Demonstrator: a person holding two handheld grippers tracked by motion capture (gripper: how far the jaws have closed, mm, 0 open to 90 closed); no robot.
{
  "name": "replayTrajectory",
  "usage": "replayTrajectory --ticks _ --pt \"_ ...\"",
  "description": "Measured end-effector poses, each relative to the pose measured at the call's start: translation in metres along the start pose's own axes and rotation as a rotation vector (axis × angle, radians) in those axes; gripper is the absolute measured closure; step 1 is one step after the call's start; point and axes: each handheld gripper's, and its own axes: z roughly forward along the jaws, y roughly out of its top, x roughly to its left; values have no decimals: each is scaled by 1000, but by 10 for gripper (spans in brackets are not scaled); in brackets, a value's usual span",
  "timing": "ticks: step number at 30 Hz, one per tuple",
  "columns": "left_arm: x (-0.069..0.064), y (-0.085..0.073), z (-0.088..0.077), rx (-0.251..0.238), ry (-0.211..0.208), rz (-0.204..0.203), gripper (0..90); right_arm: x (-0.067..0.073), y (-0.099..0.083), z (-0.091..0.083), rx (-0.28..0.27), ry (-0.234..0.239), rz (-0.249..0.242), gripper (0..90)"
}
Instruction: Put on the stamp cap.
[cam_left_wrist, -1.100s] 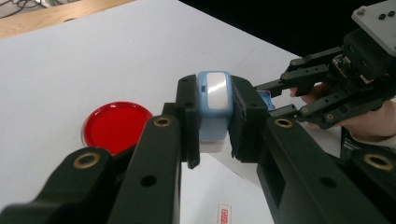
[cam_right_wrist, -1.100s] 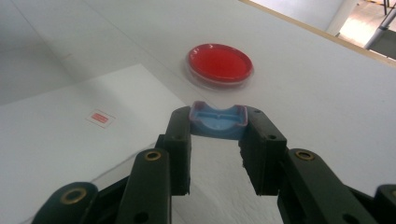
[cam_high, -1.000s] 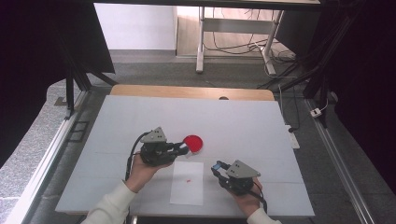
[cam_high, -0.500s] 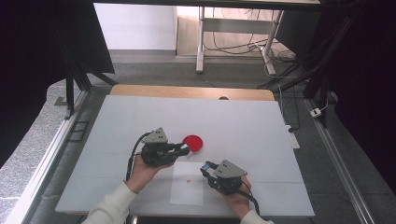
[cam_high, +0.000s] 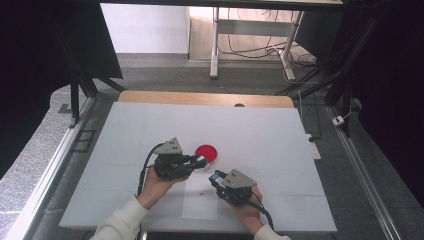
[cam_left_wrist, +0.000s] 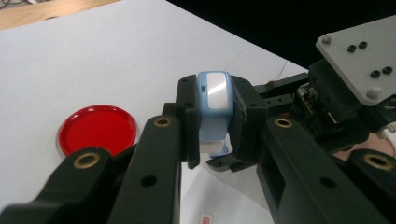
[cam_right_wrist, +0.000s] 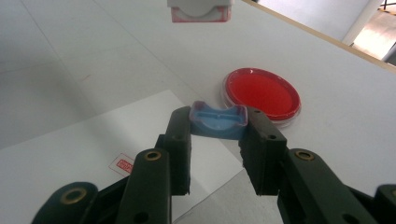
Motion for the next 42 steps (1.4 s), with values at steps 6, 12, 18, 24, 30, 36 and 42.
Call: replayTrajectory --ticks 6,12,18,24,30,36,42 --pt "-2 0 3 6 -2 1 748 1 2 3 -10 -10 2 645" --pt "-3 0 6 7 0 3 748 2 3 5 -18 -17 -2 646" --pt "-5 -1 9 9 1 4 748 4 4 6 -26 -25 3 645" --pt "-5 -3 12 10 10 0 748 5 5 6 -37 -30 1 645" --pt "-6 -4 15 11 15 0 748 5 6 5 -52 -30 23 646" --pt "-5 -6 16 10 24 -4 748 5 7 5 -59 -41 37 645" --pt "-6 -6 18 13 26 -3 748 5 7 5 -60 -52 35 646"
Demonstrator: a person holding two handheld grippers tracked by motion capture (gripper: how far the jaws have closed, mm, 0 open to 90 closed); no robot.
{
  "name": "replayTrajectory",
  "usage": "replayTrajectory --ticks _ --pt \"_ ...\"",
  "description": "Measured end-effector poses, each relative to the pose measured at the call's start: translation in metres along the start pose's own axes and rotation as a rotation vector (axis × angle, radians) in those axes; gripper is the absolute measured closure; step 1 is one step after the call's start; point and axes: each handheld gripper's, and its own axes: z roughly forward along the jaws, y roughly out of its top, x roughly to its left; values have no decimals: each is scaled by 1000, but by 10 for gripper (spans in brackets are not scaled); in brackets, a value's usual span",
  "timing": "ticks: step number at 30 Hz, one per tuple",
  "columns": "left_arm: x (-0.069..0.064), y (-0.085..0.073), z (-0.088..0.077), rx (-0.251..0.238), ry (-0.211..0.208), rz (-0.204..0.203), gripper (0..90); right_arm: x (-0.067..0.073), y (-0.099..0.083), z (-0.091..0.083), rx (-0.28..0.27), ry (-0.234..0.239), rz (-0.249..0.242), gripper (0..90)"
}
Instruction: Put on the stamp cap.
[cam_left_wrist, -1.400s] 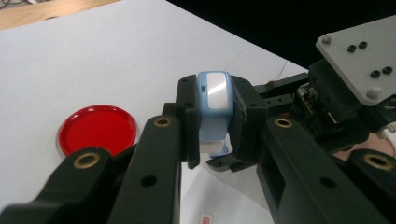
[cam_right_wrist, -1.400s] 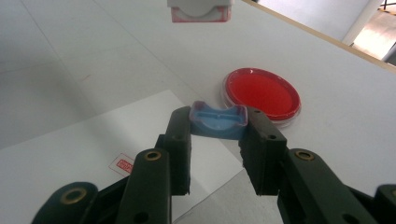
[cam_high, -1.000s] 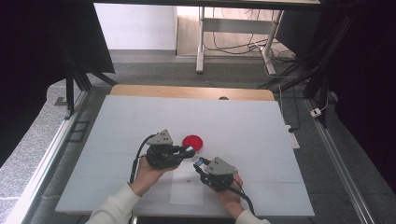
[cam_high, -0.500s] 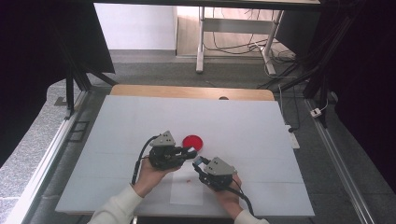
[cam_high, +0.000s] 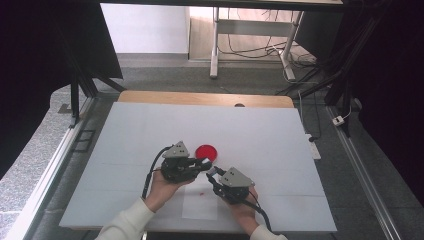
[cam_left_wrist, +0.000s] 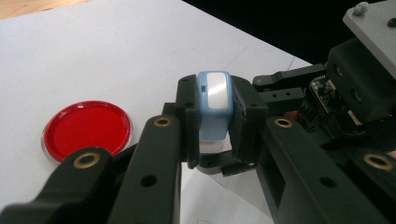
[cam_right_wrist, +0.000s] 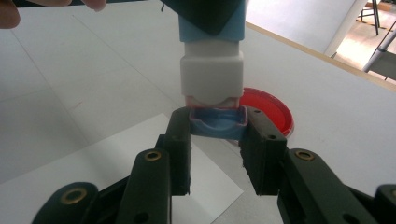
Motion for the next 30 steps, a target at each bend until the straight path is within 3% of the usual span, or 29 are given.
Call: replayTrajectory --ticks 30 --pt "0 -2 3 1 0 1 748 2 1 1 -14 -6 -2 645"
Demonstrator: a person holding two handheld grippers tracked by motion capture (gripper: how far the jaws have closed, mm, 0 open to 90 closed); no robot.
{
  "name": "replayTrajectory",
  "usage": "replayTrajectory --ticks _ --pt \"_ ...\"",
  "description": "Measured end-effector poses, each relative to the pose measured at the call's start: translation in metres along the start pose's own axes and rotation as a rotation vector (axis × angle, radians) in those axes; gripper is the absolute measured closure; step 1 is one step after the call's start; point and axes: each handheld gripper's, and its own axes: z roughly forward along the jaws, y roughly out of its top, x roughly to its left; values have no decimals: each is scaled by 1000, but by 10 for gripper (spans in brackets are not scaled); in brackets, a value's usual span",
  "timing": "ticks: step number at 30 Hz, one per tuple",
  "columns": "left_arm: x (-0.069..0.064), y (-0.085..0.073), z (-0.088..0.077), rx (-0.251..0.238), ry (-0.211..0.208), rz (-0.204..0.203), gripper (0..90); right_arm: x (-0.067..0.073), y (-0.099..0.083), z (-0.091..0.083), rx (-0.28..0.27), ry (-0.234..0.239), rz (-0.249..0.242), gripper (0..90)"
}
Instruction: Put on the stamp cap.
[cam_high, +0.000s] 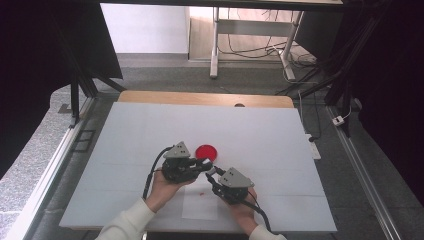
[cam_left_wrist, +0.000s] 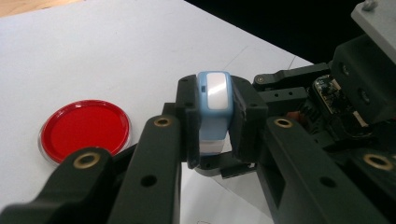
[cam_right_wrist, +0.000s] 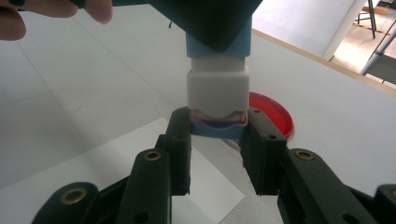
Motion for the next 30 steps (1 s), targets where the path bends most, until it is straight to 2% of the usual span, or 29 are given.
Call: replayTrajectory --ticks 30 --pt "0 -2 3 31 7 15 749 3 -1 1 25 -20 -38 645"
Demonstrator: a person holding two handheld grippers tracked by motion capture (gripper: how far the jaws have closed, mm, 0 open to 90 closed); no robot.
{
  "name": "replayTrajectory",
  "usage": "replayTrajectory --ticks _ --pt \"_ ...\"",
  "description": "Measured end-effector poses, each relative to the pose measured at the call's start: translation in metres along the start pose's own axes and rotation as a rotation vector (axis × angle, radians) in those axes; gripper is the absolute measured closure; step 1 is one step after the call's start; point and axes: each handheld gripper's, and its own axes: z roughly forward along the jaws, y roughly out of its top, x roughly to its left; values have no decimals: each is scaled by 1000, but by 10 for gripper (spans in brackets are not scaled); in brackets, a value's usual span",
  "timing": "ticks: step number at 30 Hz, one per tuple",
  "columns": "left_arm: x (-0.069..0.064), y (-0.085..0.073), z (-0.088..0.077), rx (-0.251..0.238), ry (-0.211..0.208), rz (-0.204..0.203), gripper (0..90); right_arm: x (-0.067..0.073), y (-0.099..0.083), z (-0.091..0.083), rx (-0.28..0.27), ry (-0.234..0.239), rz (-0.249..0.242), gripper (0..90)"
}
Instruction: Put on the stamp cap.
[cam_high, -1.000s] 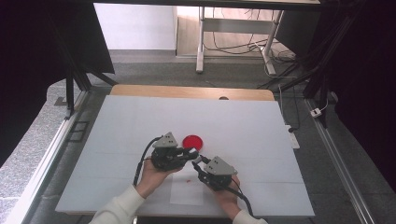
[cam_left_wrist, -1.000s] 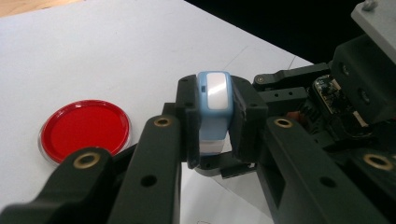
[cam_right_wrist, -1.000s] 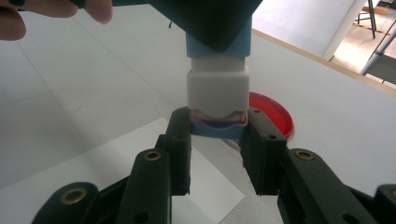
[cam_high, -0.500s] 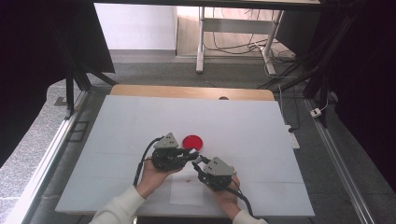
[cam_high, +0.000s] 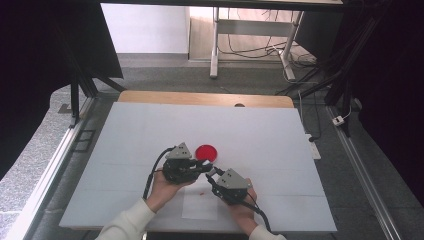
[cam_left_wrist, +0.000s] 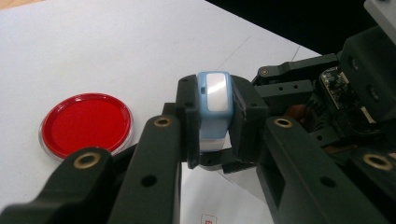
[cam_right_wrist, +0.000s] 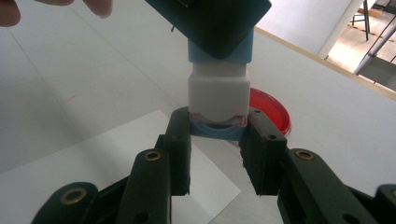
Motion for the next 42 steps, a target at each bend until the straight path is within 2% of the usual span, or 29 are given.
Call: replayTrajectory --ticks 13,35,42 --pt "1 0 1 16 -8 -11 751 2 0 0 10 -7 -30 646" --pt "2 -4 4 3 -23 -22 752 2 0 -3 0 -15 -10 651" --pt "4 -5 4 4 -42 -43 753 2 1 -3 -12 -14 -39 652"
